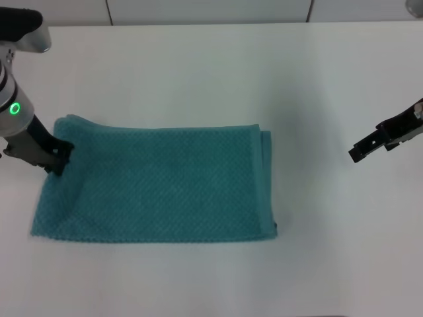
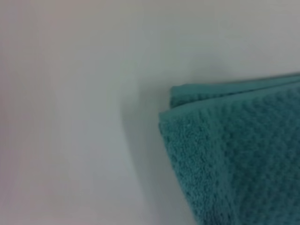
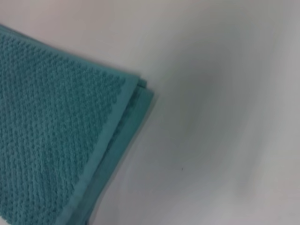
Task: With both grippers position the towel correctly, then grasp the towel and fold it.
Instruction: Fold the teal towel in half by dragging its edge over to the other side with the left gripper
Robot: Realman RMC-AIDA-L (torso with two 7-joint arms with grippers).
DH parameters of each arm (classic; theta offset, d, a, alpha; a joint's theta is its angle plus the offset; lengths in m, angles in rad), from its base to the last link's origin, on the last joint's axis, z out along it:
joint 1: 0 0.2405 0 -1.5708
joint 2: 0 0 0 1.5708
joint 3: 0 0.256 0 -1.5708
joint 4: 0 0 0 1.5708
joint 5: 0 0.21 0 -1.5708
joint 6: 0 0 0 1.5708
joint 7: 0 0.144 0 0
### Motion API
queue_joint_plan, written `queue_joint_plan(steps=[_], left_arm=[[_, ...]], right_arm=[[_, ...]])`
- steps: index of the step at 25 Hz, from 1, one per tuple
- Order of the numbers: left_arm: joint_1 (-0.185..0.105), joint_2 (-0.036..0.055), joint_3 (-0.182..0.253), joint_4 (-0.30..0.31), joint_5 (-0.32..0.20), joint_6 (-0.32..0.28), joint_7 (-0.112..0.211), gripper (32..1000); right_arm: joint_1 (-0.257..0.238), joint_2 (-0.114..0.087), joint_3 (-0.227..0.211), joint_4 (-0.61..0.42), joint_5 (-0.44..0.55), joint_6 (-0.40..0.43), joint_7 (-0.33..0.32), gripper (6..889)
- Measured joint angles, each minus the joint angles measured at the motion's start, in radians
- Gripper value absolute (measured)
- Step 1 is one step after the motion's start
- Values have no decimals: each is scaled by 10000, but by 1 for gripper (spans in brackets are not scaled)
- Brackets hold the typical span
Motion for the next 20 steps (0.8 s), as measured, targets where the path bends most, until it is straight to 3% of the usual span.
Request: queue_joint_plan(steps=[1,4,5,7,8,12,16,20], left_arm=[[-25,-43,2,174,0,213,2,66],[-93,-299,-2,1056,-67,928,54,66],[-119,-403,-3,1530,-170,1183,89,66],[-245,-516,100,2178,-689,1585,188,66],[-295,-522,143,2283,-868,1644,210,66],[-574,-533,528,2811,-2805,1773,431,66],[-609,-552,980,3263,-4609,1587,645,66],[-607,-563,1209,3224,-5685,1143,764,65]], right_arm=[[-5,0,1,-1,-1,4,0,853],[-16,0,1,-1,-1,13,0,853],[-17,0,0,0,-1,14,0,853],[-19,0,1,-1,-1,17,0,853],[-19,0,1,-1,-1,17,0,853],[9,0,1,-1,-12,19,0,853],[50,0,0,3,-15,19,0,852],[61,-31,0,13,-17,24,4,852]])
